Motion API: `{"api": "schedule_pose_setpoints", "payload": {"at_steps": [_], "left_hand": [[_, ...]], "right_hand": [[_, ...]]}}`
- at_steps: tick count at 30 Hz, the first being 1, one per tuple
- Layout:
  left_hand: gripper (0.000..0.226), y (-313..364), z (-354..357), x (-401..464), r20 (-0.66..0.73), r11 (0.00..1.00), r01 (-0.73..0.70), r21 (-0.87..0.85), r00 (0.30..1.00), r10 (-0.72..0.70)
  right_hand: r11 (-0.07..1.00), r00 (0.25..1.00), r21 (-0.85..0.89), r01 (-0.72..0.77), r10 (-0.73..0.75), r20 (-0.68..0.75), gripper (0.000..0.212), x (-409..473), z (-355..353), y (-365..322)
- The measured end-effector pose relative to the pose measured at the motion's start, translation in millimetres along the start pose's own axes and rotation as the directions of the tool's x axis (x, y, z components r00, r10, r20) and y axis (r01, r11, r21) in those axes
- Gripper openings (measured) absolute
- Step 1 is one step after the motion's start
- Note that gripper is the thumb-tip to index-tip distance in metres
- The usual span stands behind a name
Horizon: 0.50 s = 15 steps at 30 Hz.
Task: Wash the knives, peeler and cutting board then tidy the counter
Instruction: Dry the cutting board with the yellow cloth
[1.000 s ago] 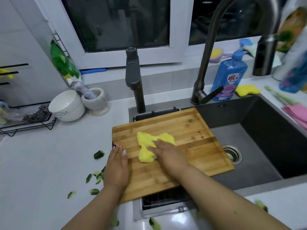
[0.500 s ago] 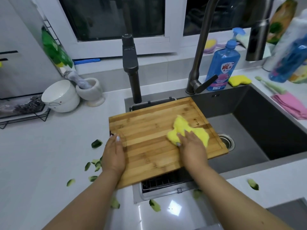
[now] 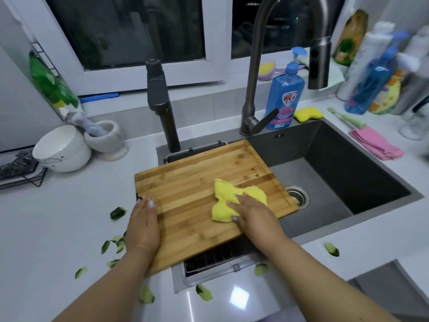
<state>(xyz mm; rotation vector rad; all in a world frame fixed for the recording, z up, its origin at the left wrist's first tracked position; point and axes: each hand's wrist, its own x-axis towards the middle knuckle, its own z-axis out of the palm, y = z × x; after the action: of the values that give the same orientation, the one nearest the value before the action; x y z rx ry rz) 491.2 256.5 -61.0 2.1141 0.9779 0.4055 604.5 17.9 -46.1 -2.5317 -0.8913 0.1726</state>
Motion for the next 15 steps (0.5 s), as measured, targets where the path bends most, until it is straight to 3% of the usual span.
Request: {"api": "schedule_pose_setpoints", "payload": {"at_steps": [4,8,12,15], "left_hand": [[0.054,3,-1,-1,0.011,1.000,-0.019,0.009,1.000,0.019],[0.053,4,-1,-2,0.016,1.000,-0.026,0.015,1.000,0.026],[0.052,3,1,-1,0.029,0.998,-0.036,0.050,0.999,0.034],[0.054,0,0,0,0.028,0.996,-0.040,0.079,0.999,0.038]], "right_hand": [[0.965,0.961,-0.048,-0.259,0.252,-0.116,0.043,-3,-31,46],[0.927,0.923,-0.012,-0.376,0.373,-0.090,0.044,29,-34,48],[0.934,0.934,0.019,-0.357,0.357,-0.008,0.045,72,-31,24],[0.971,0.969,0.060,-0.232,0.225,0.104,0.044,96,-19,-17]]}}
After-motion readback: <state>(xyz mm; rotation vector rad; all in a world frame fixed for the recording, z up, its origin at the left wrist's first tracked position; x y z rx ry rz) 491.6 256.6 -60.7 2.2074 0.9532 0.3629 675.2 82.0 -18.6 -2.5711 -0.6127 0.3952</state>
